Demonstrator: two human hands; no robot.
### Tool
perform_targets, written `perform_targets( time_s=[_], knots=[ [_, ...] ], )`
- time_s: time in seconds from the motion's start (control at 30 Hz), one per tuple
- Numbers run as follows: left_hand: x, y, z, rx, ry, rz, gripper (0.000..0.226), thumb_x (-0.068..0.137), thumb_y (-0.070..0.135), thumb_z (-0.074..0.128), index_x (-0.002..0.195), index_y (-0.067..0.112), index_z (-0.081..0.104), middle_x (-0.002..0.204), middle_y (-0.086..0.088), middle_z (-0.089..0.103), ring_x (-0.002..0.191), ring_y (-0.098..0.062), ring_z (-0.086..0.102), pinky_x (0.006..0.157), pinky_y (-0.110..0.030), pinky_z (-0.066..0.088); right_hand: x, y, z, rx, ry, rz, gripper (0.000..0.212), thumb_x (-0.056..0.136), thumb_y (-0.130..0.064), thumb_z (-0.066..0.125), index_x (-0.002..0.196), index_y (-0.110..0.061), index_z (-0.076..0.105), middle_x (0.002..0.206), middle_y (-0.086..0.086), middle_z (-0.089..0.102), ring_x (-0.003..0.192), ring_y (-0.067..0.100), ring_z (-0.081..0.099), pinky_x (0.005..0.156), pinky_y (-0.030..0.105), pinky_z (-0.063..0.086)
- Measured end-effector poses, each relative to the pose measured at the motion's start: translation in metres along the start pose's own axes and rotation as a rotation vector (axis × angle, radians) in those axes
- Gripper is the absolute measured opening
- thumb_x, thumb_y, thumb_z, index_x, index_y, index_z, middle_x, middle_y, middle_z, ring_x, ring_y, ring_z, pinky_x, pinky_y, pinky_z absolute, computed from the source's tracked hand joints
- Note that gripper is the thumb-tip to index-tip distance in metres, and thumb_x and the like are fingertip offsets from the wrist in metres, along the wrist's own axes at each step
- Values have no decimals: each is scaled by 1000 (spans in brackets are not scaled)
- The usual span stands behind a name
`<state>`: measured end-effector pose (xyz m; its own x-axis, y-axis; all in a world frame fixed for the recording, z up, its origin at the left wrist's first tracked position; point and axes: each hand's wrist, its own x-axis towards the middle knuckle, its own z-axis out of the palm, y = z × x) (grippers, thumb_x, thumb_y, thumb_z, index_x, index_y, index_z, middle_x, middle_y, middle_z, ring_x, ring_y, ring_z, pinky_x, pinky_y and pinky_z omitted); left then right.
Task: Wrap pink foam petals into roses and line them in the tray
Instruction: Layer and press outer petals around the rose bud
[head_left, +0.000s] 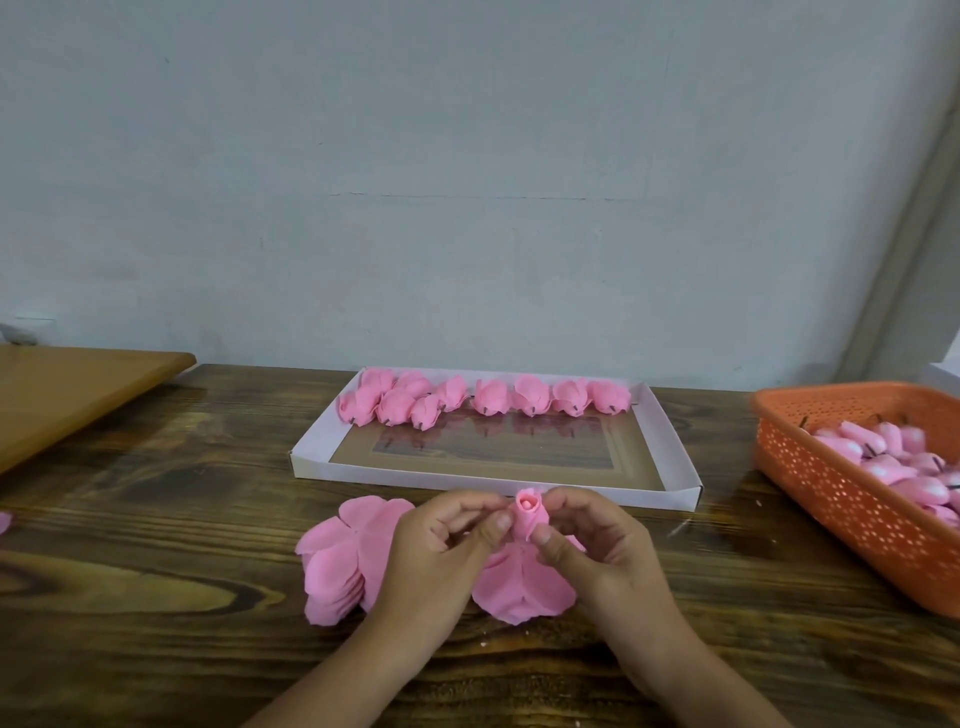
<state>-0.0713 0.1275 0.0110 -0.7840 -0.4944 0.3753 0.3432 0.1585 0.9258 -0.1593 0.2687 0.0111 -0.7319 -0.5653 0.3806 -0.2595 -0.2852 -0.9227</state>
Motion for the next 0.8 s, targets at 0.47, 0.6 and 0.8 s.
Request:
perform_targets(
  time_s=[0.47, 0.6, 0.8],
  knots=[
    [-3, -7, 2, 304, -35, 120, 23, 95, 18, 67, 110, 30, 78, 103, 16, 76, 98, -8, 72, 81, -29, 61, -2, 4, 4, -68, 34, -26, 13, 88, -1, 68, 97, -10, 69, 91, 8, 73, 86, 33, 65, 78, 39, 54],
    [-5, 1, 7, 271, -138, 130, 28, 89, 44, 68, 116, 42, 73, 109, 18, 75, 105, -6, 71, 84, -22, 58, 0, 7, 2, -69, 67, -51, 16, 85, 6, 69, 96, -6, 69, 91, 12, 71, 87, 41, 61, 75, 33, 53],
    [-3, -4, 4, 178, -85, 71, 31, 83, 40, 72, 112, 30, 78, 106, 13, 77, 103, -9, 72, 85, -25, 58, -1, 8, 3, -50, 67, -64, 15, 83, 1, 73, 95, -7, 69, 90, 14, 71, 86, 42, 61, 70, 30, 54]
  ],
)
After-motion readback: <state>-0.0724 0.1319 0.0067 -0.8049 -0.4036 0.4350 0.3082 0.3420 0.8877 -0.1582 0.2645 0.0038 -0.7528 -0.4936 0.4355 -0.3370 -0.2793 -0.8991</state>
